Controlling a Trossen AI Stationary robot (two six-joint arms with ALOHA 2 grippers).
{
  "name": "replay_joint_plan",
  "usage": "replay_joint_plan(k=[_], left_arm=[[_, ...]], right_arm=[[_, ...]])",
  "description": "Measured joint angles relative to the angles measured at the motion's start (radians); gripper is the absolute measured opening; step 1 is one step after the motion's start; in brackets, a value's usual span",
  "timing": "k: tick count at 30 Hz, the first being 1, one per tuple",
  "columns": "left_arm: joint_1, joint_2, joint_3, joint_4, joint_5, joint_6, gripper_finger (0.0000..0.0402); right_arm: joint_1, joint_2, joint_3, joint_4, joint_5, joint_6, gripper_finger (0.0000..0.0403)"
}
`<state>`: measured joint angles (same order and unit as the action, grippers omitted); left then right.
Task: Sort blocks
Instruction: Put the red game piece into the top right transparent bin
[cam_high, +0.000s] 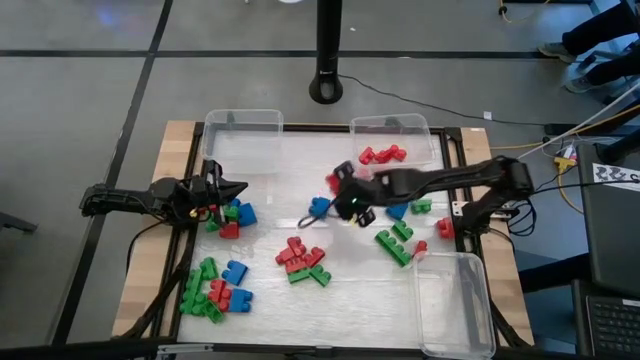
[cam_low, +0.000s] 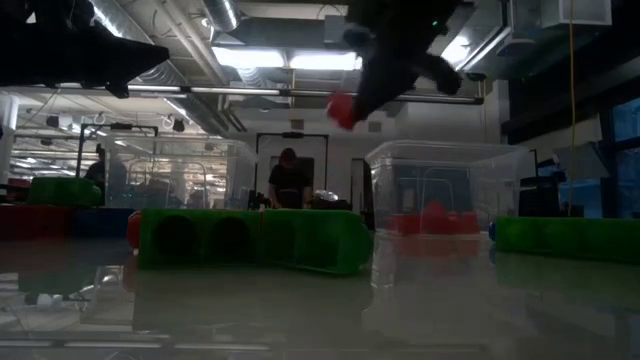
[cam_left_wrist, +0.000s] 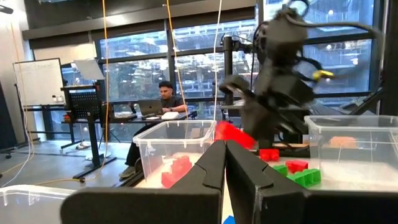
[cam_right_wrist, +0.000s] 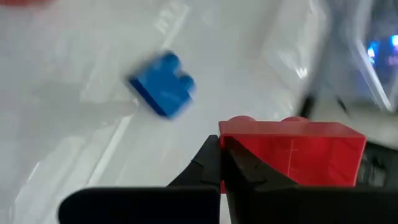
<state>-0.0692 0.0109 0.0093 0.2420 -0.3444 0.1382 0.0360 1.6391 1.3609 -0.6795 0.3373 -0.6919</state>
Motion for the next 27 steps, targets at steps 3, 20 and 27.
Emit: replay_joint_plan(k=[3, 20, 27], left_arm=[[0.0, 0.0, 0.0, 0.0, 0.0, 0.0, 0.0004], [0.0, 0.0, 0.0, 0.0, 0.0, -0.001, 0.0004], [0.0, 0.0, 0.0, 0.0, 0.0, -0.002, 0.0004]], right_arm=[[-0.047, -0.06, 0.0, -0.073, 0.044, 0.024, 0.0005], [-0.442, -0.158, -0.017, -0.21, 0.062, 0.16, 0.0022], [-0.497, -0.149, -0.051, -0.181, -0.009, 0.193, 0.0064]])
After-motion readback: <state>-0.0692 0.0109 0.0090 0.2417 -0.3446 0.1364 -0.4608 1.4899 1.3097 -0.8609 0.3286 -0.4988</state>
